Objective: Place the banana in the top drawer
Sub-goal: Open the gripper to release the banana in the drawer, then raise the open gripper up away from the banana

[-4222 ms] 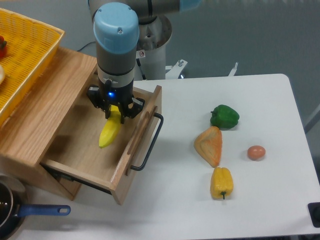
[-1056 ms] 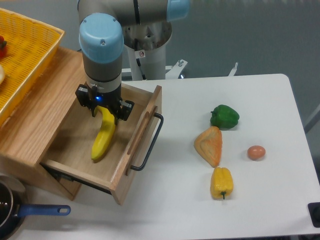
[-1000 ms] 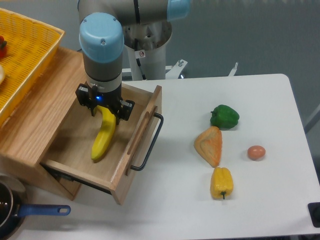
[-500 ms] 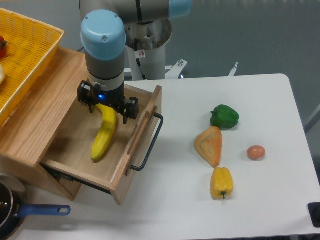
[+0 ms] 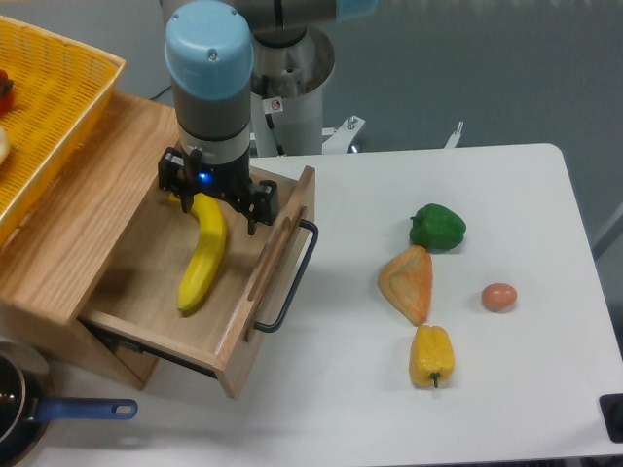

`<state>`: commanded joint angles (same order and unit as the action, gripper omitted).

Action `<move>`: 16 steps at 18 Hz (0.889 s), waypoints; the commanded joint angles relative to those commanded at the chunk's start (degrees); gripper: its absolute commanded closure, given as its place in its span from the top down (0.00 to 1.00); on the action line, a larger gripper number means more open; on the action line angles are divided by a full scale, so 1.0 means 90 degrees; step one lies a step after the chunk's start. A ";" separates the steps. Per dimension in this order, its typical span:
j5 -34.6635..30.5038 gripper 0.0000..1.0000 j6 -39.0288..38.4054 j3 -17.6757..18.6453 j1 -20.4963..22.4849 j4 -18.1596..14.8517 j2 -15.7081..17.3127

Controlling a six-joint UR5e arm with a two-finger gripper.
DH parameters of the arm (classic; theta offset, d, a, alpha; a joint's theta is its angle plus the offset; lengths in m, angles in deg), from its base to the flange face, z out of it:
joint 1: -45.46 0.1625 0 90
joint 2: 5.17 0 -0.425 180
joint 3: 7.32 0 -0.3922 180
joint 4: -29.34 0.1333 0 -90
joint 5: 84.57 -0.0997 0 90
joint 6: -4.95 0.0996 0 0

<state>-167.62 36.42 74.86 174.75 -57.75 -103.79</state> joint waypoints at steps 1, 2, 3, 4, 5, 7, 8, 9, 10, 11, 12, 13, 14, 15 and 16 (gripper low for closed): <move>0.0000 1.00 0.0000 0.0000 0.0019 0.0000 0.0029; 0.0000 1.00 0.0000 0.0000 0.0020 0.0000 0.0039; 0.0000 1.00 0.0000 0.0000 0.0039 0.0000 0.0068; 0.0000 1.00 0.0010 0.0000 0.0049 -0.0010 0.0069; -0.0010 1.00 0.0010 0.0000 0.0058 -0.0020 0.0078; -0.0010 1.00 0.0068 0.0010 0.0107 -0.0029 0.0137; -0.0010 1.00 0.0204 0.0029 0.0127 -0.0039 0.0176; -0.0010 1.00 0.0379 0.0029 0.0146 -0.0049 0.0205; -0.0019 1.00 0.0516 0.0029 0.0195 -0.0049 0.0244; -0.0020 1.00 0.0614 0.0039 0.0253 -0.0088 0.0274; -0.0029 1.00 0.0722 0.0039 0.0302 -0.0136 0.0322; -0.0116 1.00 0.0829 0.0039 0.0351 -0.0166 0.0352; -0.0224 1.00 0.0917 0.0039 0.0390 -0.0214 0.0371; -0.0321 1.00 0.1015 0.0039 0.0420 -0.0263 0.0400; -0.0400 1.00 0.1141 0.0058 0.0478 -0.0312 0.0430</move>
<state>-171.22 46.69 75.38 179.05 -60.56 -99.92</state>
